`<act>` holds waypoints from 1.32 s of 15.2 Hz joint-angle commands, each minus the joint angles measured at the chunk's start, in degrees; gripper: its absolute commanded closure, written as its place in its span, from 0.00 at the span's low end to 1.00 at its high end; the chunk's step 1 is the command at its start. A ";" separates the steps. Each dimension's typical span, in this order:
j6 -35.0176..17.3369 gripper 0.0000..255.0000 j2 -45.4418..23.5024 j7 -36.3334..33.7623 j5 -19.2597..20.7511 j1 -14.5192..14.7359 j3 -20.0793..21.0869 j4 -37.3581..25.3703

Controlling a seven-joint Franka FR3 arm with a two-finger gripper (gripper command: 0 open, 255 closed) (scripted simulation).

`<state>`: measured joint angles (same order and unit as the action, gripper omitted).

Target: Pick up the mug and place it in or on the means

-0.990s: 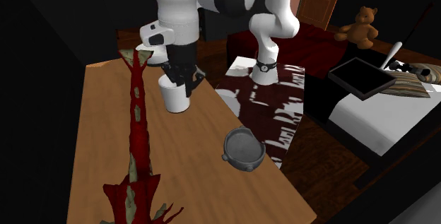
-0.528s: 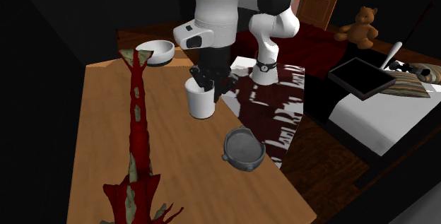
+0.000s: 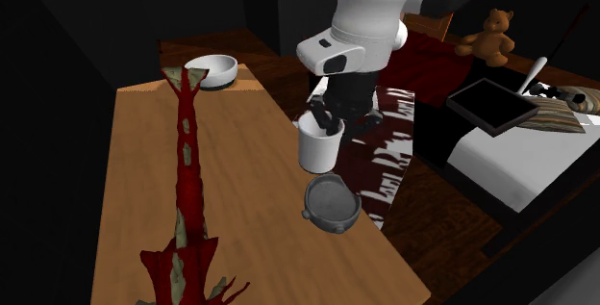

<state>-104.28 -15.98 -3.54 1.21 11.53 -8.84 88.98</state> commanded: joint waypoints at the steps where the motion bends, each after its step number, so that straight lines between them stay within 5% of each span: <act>1: 0.66 1.00 -0.33 -2.66 0.19 1.67 0.92 -0.89; 20: -11.75 1.00 -3.00 -3.36 -0.01 1.84 1.16 8.89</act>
<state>-115.66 -18.88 -6.86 1.22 13.36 -7.70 97.66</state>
